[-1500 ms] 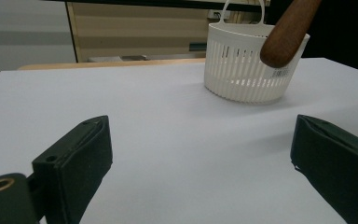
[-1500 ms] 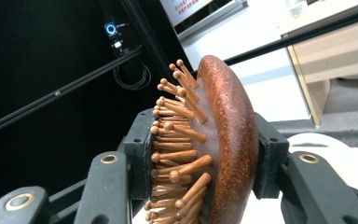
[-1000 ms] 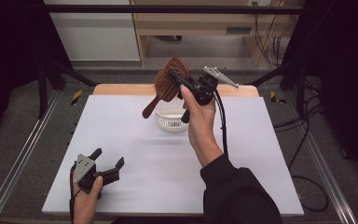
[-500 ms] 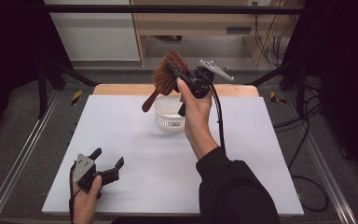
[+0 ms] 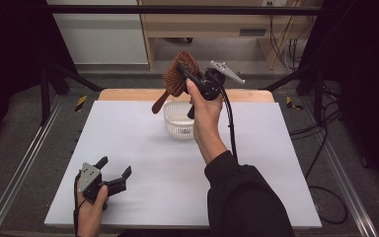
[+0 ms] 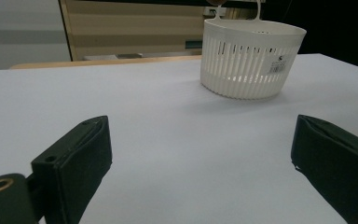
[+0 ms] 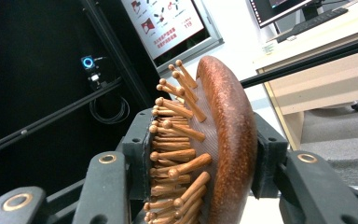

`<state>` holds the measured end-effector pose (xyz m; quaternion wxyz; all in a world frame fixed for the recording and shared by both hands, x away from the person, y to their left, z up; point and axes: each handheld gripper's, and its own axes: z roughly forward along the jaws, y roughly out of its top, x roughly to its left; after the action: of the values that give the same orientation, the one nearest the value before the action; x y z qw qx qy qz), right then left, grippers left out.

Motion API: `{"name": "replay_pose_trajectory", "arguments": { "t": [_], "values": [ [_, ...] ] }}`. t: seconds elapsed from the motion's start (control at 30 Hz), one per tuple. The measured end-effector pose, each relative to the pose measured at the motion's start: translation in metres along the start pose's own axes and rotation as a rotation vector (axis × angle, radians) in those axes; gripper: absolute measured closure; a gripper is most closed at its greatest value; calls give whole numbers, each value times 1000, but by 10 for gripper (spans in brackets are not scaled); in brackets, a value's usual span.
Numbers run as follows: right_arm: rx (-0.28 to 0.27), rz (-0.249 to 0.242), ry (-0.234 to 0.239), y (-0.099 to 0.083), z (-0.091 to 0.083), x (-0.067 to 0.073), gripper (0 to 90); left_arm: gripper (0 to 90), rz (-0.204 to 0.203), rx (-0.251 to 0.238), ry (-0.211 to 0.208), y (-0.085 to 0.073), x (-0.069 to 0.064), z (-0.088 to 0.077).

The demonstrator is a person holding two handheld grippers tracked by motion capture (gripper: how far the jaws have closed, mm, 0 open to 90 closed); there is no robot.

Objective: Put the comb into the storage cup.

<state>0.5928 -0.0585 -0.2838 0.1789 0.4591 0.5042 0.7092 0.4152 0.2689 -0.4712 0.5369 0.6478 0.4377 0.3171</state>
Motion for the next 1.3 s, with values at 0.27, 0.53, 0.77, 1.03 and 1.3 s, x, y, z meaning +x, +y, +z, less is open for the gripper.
{"name": "replay_pose_trajectory", "arguments": {
  "t": [0.27,0.53,0.77,1.03,1.3],
  "values": [
    [-18,-10,-14,5,3,-2,517,51,-2,1,1,0,1,0],
    [-27,-16,-29,9,6,-6,517,51,0,4,10,0,2,0],
    [-42,2,-42,12,6,-13,517,51,-4,1,3,0,2,0],
    [-47,1,-42,14,4,-15,516,51,6,0,5,-1,3,0],
    [-55,8,-39,16,2,-15,516,51,9,0,6,-1,4,-1]
  ]
}}
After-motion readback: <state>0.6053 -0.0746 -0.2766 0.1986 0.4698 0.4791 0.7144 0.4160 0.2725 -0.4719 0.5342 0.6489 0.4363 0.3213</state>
